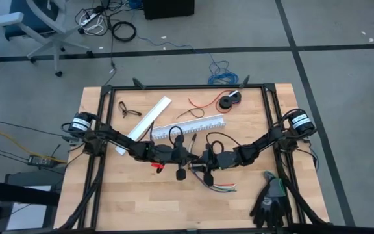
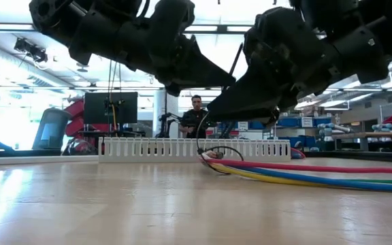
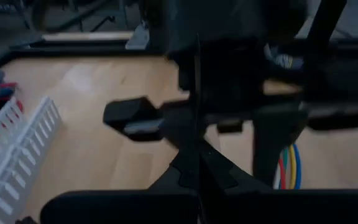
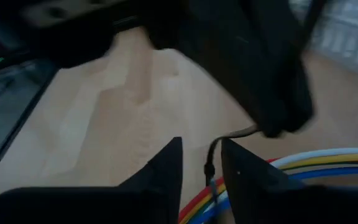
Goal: Ziptie cables
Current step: Wrap the cables together using the left black zip tie
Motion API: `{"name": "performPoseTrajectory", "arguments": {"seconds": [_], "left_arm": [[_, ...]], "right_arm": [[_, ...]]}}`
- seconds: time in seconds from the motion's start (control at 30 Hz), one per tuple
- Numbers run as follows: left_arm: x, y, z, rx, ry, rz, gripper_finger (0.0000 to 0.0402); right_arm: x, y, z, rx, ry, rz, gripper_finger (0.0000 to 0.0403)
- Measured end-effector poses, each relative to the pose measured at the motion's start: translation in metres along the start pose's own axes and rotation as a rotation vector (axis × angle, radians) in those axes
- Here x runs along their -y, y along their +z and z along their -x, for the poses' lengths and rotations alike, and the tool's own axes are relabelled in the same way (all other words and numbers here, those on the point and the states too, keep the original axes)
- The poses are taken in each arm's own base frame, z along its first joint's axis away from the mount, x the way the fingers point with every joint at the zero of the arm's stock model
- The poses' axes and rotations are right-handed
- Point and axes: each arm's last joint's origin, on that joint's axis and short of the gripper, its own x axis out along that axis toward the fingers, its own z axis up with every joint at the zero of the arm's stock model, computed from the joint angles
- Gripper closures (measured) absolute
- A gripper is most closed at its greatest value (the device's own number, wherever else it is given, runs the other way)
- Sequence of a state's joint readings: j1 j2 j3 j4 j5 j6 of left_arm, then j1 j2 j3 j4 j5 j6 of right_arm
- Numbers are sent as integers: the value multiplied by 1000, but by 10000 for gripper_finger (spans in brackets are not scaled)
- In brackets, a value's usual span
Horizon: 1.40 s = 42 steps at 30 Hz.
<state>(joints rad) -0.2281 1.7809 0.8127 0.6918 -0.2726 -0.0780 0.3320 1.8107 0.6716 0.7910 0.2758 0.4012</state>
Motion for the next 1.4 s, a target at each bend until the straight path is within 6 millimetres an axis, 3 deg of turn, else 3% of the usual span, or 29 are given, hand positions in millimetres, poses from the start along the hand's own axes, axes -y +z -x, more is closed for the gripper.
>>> {"name": "performPoseTrajectory", "arguments": {"seconds": [0.2,0.4,0.57,0.83,1.4], "left_arm": [[-1,6,0,59,0,-8,401],[-5,9,-1,82,13,-14,401],[-9,12,-2,115,36,-9,401],[-15,13,-3,121,58,-7,401],[-20,13,-3,123,198,-46,401]], "right_arm": [[6,3,-1,35,-76,-39,275],[6,4,-1,57,-78,-86,277],[7,5,-1,76,-115,-88,306],[5,1,0,48,-115,-70,396],[4,-5,0,-12,-102,-84,402]]}}
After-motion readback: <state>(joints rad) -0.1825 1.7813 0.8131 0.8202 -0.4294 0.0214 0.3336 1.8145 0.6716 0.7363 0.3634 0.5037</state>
